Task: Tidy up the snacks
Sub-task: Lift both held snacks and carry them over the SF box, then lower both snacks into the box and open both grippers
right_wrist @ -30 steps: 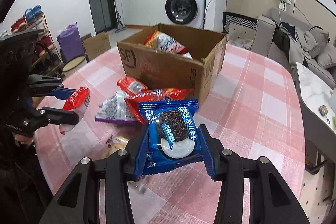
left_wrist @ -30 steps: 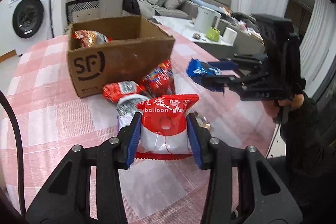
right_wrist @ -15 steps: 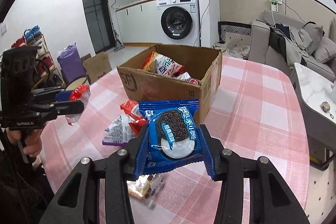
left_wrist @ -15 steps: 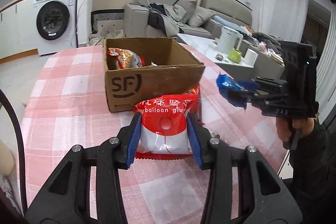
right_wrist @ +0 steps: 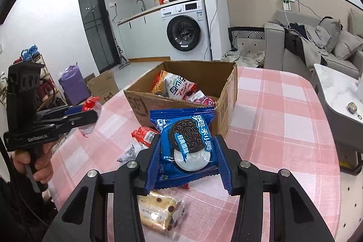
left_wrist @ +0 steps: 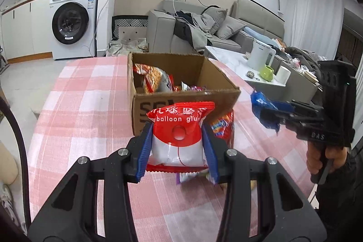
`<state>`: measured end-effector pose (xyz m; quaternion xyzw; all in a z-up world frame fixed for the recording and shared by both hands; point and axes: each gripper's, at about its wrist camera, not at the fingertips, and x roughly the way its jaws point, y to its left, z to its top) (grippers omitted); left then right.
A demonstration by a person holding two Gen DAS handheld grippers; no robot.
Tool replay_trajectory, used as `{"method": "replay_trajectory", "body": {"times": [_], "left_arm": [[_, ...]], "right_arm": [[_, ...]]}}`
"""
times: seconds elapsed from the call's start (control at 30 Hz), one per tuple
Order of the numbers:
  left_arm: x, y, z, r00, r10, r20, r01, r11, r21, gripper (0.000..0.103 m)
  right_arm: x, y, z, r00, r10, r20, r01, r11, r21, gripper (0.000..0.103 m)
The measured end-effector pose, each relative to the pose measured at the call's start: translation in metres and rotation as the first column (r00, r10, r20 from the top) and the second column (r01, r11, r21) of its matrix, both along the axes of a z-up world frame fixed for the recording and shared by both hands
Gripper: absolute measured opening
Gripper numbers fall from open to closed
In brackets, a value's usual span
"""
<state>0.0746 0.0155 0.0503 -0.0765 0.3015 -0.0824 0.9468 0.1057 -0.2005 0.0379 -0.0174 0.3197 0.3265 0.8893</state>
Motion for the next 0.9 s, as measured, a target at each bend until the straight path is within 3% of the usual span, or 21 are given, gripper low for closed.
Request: {"method": "replay_trajectory", "body": {"times": [0.47, 0.9], "left_arm": [[0.056, -0.008, 0.033, 0.998, 0.038, 0.056, -0.041, 0.998, 0.054, 0.039], [0.121, -0.003, 0.021, 0.998, 0.052, 0.036, -0.054, 0.997, 0.051, 0.040]], "right_arm": [[0.022, 0.012, 0.029, 0.996, -0.088, 0.014, 0.087, 0.994, 0.059, 0.046], [0.059, 0.046, 0.032, 0.994, -0.112, -0.011, 0.112, 0.991, 0.076, 0.046]]}}
